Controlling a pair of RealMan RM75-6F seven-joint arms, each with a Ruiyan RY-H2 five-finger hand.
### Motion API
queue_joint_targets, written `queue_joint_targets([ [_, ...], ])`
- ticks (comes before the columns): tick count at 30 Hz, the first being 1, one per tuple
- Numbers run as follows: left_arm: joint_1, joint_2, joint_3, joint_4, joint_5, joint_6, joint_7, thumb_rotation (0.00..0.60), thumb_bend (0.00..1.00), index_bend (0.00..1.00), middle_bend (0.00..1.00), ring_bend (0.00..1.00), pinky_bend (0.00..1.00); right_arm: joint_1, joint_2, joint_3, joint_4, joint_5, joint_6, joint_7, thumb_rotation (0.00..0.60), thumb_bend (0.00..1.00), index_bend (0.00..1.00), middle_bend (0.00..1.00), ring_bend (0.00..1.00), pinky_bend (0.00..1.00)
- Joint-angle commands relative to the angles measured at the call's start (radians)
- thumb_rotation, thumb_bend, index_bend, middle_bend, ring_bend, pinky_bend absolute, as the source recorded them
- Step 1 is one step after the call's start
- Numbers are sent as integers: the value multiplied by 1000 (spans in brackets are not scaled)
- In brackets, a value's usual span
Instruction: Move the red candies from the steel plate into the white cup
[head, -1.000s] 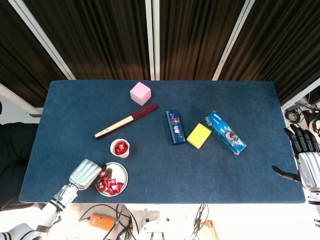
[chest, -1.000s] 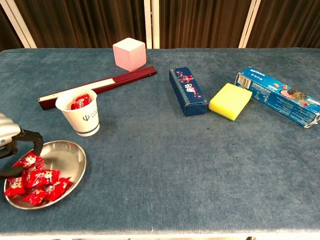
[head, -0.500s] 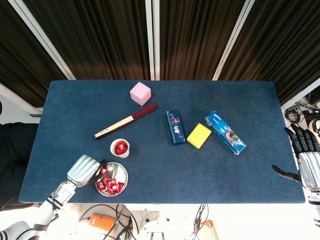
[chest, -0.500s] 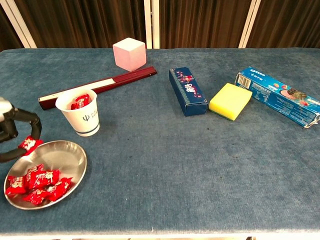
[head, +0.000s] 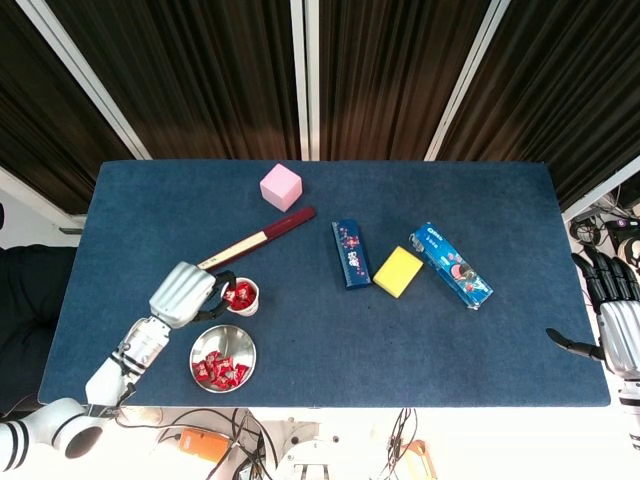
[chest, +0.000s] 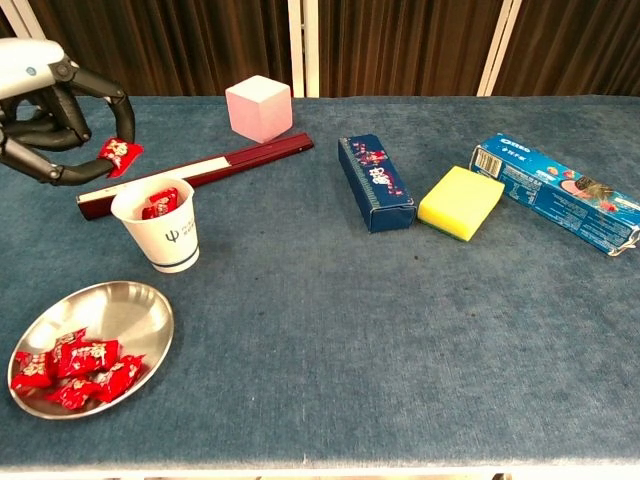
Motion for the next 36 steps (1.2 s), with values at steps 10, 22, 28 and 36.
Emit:
queue_joint_targets([
  [10, -38, -37, -10, 40, -127, -81, 12, 587, 211, 289, 960, 919, 831, 21, 0, 9, -9, 14, -31, -16, 600, 161, 0, 14, 0, 25],
  [22, 81, 70, 99, -32, 53, 114, -22, 585, 210, 316, 960, 918, 831, 28, 4, 12, -25, 12, -34, -31, 600, 161, 0, 13, 0, 25],
  [28, 121, 96, 171, -34, 132, 139, -34, 592, 228, 394, 960, 918, 831, 31, 3, 11, -29, 3, -32, -35, 600, 161, 0, 13, 0, 25],
  [36, 117, 48, 226, -10, 203, 86, 13, 600, 252, 409, 960, 918, 831, 35, 3, 7, -39, -11, -32, -47, 600, 161, 0, 14, 0, 25],
])
